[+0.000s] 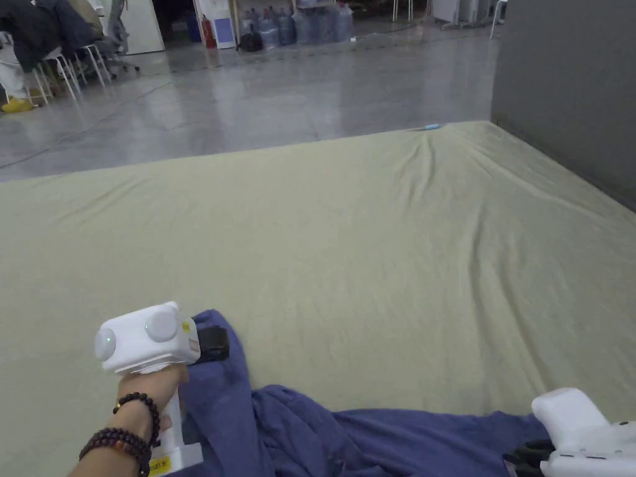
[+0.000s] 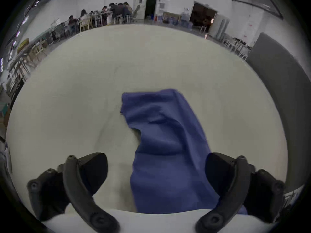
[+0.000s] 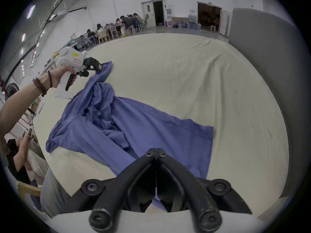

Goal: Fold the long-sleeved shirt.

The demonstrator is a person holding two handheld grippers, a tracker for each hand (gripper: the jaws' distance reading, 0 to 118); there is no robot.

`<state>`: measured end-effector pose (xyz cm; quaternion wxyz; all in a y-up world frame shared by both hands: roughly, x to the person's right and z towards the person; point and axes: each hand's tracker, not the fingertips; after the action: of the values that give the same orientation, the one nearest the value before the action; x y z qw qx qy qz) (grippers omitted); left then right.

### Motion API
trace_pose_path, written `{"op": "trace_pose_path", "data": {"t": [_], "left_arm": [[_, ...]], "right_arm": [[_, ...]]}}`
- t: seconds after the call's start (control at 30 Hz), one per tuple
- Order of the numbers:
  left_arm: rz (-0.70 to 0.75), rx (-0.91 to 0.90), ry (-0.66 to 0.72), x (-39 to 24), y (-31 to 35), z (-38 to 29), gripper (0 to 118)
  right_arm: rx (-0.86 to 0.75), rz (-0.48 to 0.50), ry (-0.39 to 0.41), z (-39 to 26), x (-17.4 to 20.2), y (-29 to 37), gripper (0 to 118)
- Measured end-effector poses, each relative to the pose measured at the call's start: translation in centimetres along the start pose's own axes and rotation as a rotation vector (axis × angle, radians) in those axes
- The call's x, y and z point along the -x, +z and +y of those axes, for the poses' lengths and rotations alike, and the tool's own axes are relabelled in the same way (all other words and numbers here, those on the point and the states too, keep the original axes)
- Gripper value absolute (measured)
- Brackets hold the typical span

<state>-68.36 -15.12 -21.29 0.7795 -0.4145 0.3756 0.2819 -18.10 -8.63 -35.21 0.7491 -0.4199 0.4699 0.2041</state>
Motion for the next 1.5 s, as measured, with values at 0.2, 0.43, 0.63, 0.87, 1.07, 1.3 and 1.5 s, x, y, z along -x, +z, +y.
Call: {"op": "trace_pose_path", "data": {"t": [0.2,0.43,0.63,0.87,1.07,1.3,1.5], "left_arm": [[0.089,-0.06,-0.112,-1.0,2.0,0.3,0],[-0.161,-0.252,-0.179,-0.5,19.1,-4.6,0],[-0.318,-0.251,-0.213,0.8,28.3,-12.2,0],[-0.391,0.08,-0.224,-1.4,25.5,-23.0,0],[-0.379,0.136,-0.169,-1.7,22.9,-26.0,66],[-0.348,-0.2,-0.123,1.2,31.8,-19.7,69],[-0.157,-0.249,-0.251,0.2,28.4,-15.5,0]], "right_arm": [[0.012,-0.029,-0.025,0.0,-1.5,0.3,0],[-0.013,-0.022,-0.002,0.7,-1.3,0.7,0],[-0.047,-0.001,0.016,1.4,0.3,1.7,0],[-0.066,0.04,0.029,0.5,2.4,2.9,0],[-0.068,0.044,0.052,-0.1,3.4,4.0,0],[-0.083,0.029,0.062,0.0,3.4,4.9,0],[-0.078,0.031,0.031,-0.1,3.3,4.2,0]]}}
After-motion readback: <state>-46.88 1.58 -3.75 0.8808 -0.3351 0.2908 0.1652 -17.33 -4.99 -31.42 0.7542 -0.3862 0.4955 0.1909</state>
